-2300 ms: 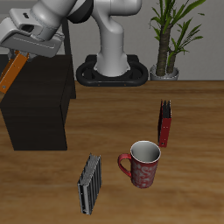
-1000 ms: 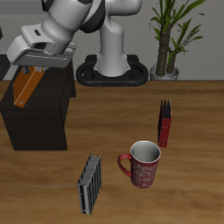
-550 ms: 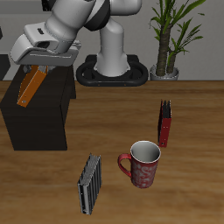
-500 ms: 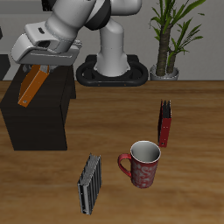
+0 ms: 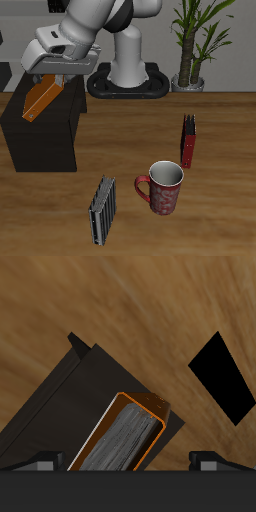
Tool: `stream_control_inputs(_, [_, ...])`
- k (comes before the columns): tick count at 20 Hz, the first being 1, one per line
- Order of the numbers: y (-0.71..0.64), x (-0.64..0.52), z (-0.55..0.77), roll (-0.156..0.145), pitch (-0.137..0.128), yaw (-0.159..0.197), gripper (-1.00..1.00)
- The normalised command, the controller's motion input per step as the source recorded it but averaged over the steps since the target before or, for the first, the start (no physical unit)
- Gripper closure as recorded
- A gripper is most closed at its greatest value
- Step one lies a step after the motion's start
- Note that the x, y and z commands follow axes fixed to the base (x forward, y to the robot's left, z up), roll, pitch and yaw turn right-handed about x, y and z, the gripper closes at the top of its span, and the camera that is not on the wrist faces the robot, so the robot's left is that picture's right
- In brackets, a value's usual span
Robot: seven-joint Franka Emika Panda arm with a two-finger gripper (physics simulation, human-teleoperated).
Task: Place the orange book flat on top of the shelf
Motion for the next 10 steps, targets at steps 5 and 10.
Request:
stream_control_inputs(5, [0.31, 0.0, 0.0, 0.067, 0.003, -0.024, -1.0])
stream_control_inputs(10, [0.26, 0.0, -0.03, 0.043, -0.002, -0.009, -1.0])
